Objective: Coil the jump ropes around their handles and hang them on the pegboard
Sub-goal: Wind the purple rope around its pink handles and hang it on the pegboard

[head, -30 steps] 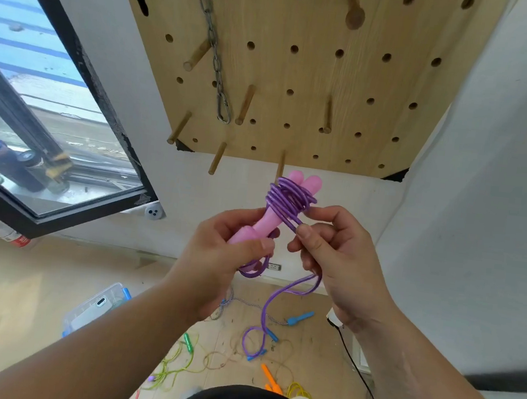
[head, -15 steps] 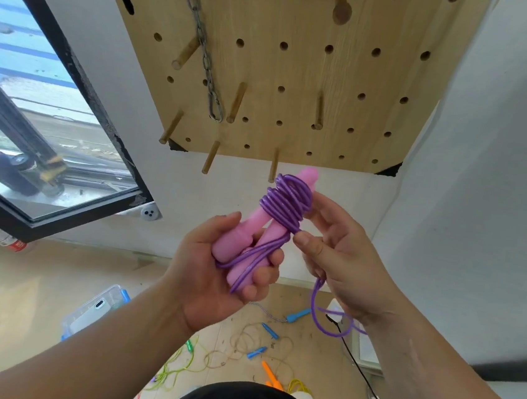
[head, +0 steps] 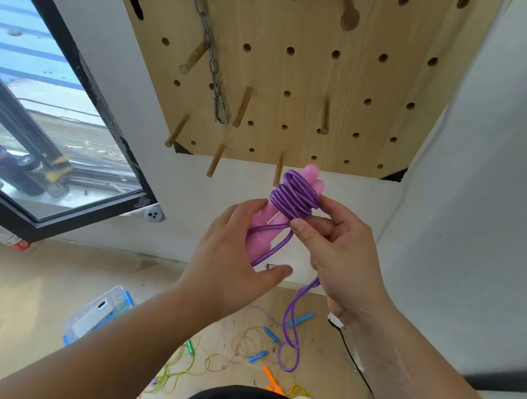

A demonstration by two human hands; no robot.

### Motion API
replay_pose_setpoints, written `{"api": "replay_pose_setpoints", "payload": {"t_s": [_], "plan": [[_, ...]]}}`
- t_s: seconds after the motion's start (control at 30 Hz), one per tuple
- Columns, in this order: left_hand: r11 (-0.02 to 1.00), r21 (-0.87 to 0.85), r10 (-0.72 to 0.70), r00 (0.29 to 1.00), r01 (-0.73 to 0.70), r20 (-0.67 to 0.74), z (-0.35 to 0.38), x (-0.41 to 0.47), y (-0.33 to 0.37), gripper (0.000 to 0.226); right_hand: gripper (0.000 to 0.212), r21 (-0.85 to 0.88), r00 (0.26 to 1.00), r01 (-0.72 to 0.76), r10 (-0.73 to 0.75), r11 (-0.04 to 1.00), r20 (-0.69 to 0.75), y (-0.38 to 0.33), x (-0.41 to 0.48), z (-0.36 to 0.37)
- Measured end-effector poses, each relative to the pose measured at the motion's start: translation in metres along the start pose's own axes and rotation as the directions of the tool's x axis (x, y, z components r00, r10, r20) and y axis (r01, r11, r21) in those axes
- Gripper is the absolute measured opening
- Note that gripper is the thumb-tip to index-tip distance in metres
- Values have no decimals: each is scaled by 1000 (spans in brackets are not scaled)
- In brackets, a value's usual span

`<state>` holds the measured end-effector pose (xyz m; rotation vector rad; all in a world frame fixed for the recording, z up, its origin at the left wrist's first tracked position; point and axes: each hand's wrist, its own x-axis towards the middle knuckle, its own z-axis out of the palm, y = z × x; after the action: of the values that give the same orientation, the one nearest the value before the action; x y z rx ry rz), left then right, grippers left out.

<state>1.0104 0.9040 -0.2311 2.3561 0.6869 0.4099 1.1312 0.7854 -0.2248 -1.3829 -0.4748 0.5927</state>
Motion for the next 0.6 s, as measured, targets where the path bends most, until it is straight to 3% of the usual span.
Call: {"api": "replay_pose_setpoints", "payload": {"t_s": [0.1,0.27,0.43,0.6], "plan": [[993,-115,-23,996,12,-91,-4,6,2,58,40,-75,1000,6,-5,997,12,-2,-3,2],[899,-429,-75,996,87,44,-15,12,3,36,47,17,1000,11,-11,1000,0,-9,-5,-2],[623,-749,-115,974,223,195,-20,13,2,35,52,163,992,-11,-10,987,125,-12,-2,-13],[343,-859,-45,920,380,390,-18,8,2,64,60,138,980,-39,11,990,198,-13,1,-18]]}}
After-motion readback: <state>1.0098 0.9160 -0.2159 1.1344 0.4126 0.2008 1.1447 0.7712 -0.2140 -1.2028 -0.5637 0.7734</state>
